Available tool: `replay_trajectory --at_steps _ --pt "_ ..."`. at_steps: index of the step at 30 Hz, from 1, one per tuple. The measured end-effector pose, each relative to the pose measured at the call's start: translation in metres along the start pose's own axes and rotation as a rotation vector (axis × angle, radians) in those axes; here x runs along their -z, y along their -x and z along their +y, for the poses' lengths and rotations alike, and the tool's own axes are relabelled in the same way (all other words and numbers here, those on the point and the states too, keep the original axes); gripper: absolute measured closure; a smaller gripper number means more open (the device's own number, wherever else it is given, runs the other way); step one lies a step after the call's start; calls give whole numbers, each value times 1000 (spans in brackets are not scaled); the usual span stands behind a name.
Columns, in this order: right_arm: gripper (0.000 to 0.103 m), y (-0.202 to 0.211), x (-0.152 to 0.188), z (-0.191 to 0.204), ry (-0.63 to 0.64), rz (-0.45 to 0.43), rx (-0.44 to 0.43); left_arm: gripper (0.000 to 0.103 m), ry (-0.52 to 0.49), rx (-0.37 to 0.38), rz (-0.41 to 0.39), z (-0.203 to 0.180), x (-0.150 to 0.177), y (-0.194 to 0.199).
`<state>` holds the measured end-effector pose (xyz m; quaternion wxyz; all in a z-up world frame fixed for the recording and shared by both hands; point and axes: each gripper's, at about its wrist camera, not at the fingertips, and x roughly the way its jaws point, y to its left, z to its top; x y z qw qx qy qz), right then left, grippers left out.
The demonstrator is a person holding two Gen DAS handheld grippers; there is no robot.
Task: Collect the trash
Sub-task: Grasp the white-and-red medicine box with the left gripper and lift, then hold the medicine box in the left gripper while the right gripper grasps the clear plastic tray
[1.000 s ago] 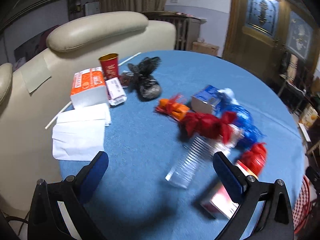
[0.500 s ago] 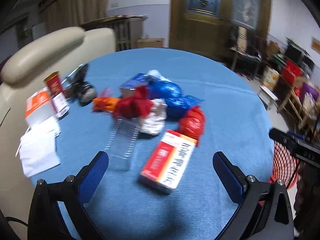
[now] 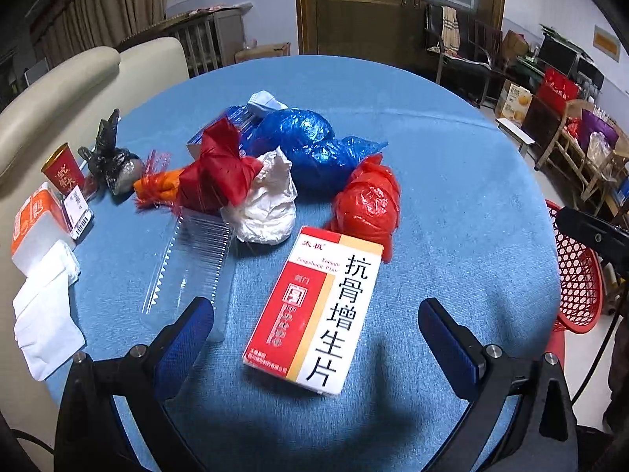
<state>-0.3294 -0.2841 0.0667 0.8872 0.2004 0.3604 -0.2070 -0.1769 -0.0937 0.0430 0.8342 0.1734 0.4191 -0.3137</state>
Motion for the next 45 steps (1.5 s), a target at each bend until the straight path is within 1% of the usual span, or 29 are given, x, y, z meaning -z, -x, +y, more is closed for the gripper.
replay_trajectory --at_steps 1,2,3,4,5,8,11,12,14,16,18,23,26,29,30,32,35,37,41,45 --pt "0 -1 1 0 2 2 0 1 -4 3 3 0 -1 -1" --pt "0 -2 1 1 5 4 1 7 -6 6 7 -1 -1 -1" --pt "0 -2 1 2 8 7 2 17 -9 11 17 -3 -2 -3" --pt "0 -3 2 3 11 9 3 22 -6 24 35 -3 -3 -5" --pt "0 -3 2 3 12 10 3 25 1 30 55 -3 -3 -8" --pt "0 -1 2 4 13 5 5 25 22 29 71 -2 0 -14" --pt "0 0 1 4 12 2 11 49 41 61 84 0 3 -15" --pt "0 -1 1 4 12 5 11 52 58 83 87 2 5 -15" --pt "0 -2 2 5 13 9 13 52 76 98 84 6 8 -13" --pt "0 -1 2 8 22 7 13 52 90 109 62 9 10 -4" --pt "0 -1 3 10 35 4 17 52 123 163 28 15 10 11" --pt "0 -3 4 15 48 13 16 52 157 166 -75 24 7 53" --pt "0 -5 5 22 66 18 13 52 213 140 -142 44 6 77" --pt "0 -5 5 34 90 26 -10 52 284 80 -199 71 4 99" --pt "0 -5 5 40 104 29 -21 52 305 59 -213 79 0 100" --pt "0 -6 6 52 131 40 -47 52 337 11 -231 91 4 107" --pt "0 -9 9 77 171 72 -108 52 415 -40 -245 119 12 113" --pt "0 -13 14 98 211 93 -151 52 442 -41 -241 130 18 111" --pt "0 -21 20 139 284 128 -216 52 484 -79 -244 150 30 111" --pt "0 -34 15 176 296 150 -303 52 522 -91 -235 160 42 108"
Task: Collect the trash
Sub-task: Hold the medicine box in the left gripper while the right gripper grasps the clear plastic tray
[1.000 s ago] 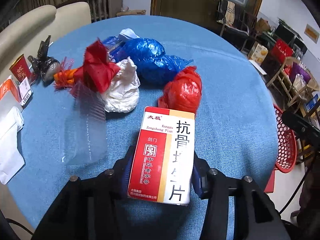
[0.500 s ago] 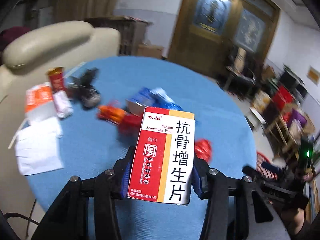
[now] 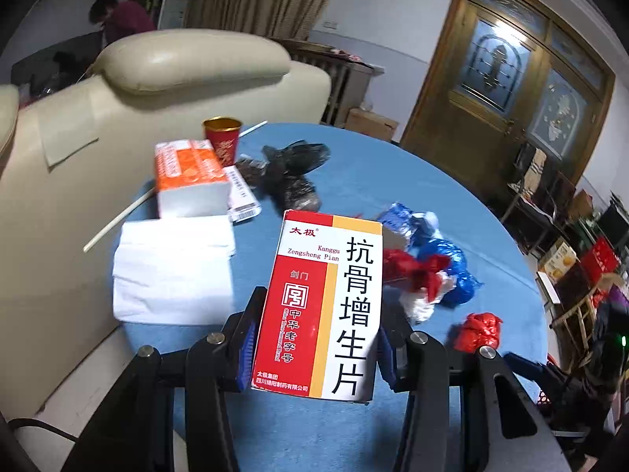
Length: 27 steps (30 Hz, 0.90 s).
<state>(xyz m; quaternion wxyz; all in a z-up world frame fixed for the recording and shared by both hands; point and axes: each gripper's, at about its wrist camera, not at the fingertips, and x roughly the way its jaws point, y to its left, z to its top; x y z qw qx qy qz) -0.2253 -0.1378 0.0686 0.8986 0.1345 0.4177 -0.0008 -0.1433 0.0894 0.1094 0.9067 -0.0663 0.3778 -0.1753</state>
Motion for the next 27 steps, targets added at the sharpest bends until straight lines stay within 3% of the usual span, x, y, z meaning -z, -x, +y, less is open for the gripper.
replay_trajectory --at_steps 4,12,13,16,17,19,20,27 --pt "0 -34 -20 19 -45 28 -88 52 13 -14 6 14 5 -3" --pt "1 -83 -27 13 -219 147 -200 52 38 -16 23 29 10 -11" --pt "6 -89 -27 13 -228 157 -209 52 38 -19 25 29 11 -11" --pt "34 -101 -30 15 -252 172 -237 52 43 -24 29 31 12 -12" --pt "57 -106 -32 15 -261 192 -257 52 42 -25 28 32 12 -11" --pt "73 -114 -32 12 -294 214 -281 52 34 -32 27 30 13 -10" --pt "87 -112 -32 13 -281 207 -275 52 29 -35 27 30 13 -10" --pt "94 -84 -34 22 -193 143 -283 52 4 -57 21 21 13 -5"
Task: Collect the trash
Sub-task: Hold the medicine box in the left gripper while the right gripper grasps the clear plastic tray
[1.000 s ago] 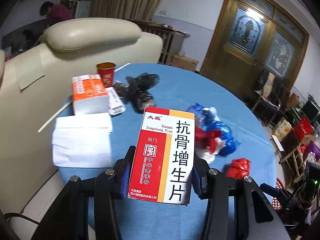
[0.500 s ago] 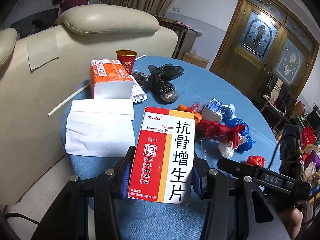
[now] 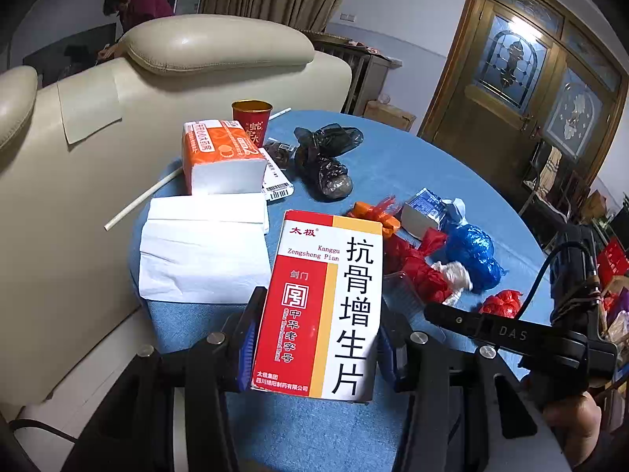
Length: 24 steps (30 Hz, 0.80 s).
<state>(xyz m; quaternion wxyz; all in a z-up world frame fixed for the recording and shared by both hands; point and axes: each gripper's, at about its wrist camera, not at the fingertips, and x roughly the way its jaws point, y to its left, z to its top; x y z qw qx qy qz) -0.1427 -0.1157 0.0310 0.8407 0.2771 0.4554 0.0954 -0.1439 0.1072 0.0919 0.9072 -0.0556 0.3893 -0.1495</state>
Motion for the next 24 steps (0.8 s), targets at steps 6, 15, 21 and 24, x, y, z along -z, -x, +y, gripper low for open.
replay_trajectory --at_steps 6,15,21,24 --pt "90 5 1 -2 23 1 83 52 12 -50 -33 4 1 16" --pt "0 33 23 37 241 -165 157 52 71 -53 -45 28 2 19" --pt "0 5 52 75 550 -124 252 52 89 -63 -46 42 5 20" --pt "11 -12 58 75 613 -98 323 52 92 -61 -35 45 7 16"
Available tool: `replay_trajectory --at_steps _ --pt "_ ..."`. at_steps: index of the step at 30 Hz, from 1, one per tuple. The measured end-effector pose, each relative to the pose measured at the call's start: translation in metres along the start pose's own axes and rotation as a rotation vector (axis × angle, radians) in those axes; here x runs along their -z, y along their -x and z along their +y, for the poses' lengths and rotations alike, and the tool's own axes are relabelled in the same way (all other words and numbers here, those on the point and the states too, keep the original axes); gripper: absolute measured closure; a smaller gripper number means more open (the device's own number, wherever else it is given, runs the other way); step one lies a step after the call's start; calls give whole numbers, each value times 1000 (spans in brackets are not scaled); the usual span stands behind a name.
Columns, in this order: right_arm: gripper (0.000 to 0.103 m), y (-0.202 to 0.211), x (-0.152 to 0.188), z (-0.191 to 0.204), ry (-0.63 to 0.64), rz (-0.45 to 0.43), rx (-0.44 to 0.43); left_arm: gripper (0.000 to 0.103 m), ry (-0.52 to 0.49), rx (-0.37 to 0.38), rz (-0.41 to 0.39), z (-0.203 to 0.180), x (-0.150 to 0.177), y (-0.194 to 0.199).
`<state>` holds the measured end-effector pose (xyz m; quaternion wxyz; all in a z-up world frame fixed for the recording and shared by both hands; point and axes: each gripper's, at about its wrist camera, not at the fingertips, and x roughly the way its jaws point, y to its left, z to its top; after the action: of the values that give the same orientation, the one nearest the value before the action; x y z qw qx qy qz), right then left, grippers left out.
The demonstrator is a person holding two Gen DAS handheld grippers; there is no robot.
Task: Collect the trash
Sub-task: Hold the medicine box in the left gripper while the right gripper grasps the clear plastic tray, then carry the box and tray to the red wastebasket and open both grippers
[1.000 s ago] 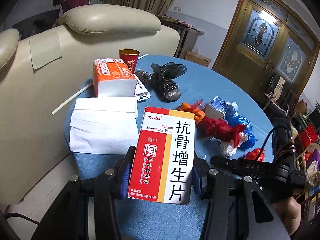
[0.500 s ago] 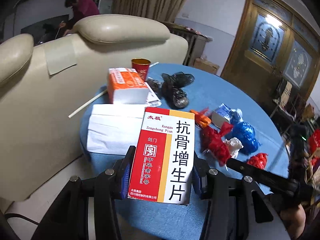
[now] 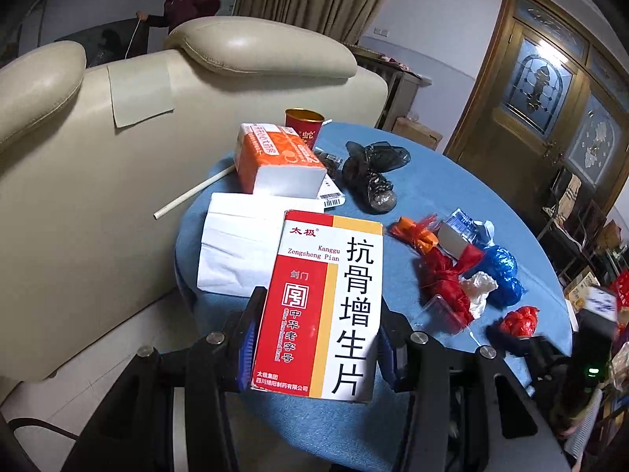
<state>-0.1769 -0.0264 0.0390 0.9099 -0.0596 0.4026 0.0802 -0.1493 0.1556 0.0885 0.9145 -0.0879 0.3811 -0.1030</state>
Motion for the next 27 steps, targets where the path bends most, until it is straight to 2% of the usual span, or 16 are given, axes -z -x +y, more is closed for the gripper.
replay_trajectory --at_steps 1,2,8,14,20,27 --pt "38 -7 0 0 -5 33 -7 52 -4 1 3 0 1 -1" --pt "46 -9 1 -5 -25 39 -18 52 -6 0 6 -1 1 -2" --pt "48 4 0 -21 -100 36 -88 52 -24 9 13 -12 4 -3" --pt "48 42 3 -40 -185 -37 -120 52 -76 20 11 -36 2 -2" --pt "48 85 19 -83 -293 -108 -65 52 -148 61 21 -77 5 -3" --pt "48 132 57 -148 -475 -171 62 52 -292 174 38 -153 18 -5"
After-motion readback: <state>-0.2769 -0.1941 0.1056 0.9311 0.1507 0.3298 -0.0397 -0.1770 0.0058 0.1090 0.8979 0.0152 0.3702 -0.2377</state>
